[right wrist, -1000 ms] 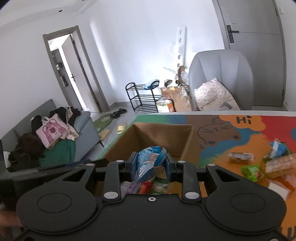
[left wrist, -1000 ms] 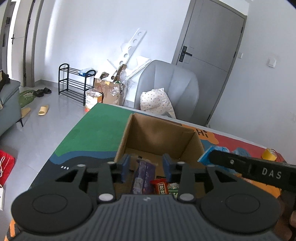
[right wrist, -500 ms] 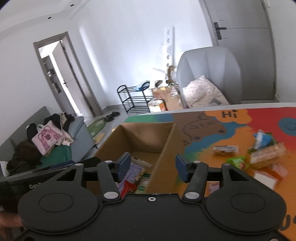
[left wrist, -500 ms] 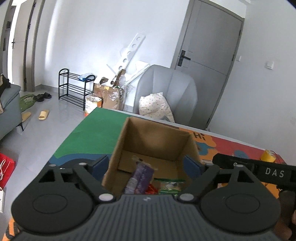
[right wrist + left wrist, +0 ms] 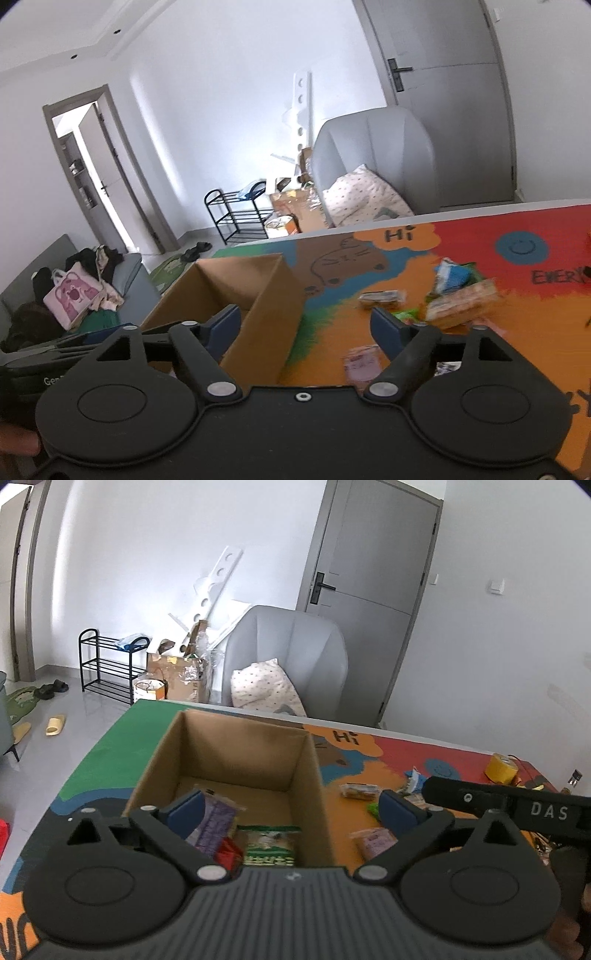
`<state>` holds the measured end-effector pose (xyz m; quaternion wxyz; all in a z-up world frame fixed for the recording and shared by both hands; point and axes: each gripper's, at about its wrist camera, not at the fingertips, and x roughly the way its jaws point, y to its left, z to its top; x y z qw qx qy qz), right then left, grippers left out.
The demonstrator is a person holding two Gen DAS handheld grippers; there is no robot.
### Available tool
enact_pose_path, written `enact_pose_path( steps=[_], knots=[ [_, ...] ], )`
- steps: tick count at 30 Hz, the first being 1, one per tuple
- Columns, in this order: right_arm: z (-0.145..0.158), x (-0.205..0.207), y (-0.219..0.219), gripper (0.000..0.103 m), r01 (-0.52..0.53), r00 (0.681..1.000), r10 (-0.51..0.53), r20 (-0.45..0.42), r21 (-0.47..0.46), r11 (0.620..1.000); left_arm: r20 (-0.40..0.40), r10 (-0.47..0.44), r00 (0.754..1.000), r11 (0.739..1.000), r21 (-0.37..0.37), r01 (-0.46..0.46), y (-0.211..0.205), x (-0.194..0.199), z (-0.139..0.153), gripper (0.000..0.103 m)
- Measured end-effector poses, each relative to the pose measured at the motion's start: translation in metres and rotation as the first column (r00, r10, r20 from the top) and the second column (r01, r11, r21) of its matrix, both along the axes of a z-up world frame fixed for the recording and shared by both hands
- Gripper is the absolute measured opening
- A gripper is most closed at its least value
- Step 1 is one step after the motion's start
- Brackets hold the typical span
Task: Organize snacks
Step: 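Withdraw both open grippers from the box back toward the table snacks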
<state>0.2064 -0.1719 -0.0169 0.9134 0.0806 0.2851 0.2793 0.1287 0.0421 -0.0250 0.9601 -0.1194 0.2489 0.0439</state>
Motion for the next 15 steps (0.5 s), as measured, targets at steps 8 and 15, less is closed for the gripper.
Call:
enact_pose_path(
  steps=[8, 15],
  knots=[
    [-0.004, -0.002, -0.031, 0.097, 0.066, 0.998, -0.066, 0.0, -0.001, 0.998, -0.005, -0.041, 0.999, 0.999, -0.018, 0.041, -0.021, 0.006, 0.0, 0.102],
    [-0.011, 0.001, -0.065, 0.103, 0.138, 0.99, -0.138, 0.003, 0.022, 0.99, -0.005, -0.059, 0.998, 0.997, -0.043, 0.059, -0.04, 0.014, -0.003, 0.102]
  ],
)
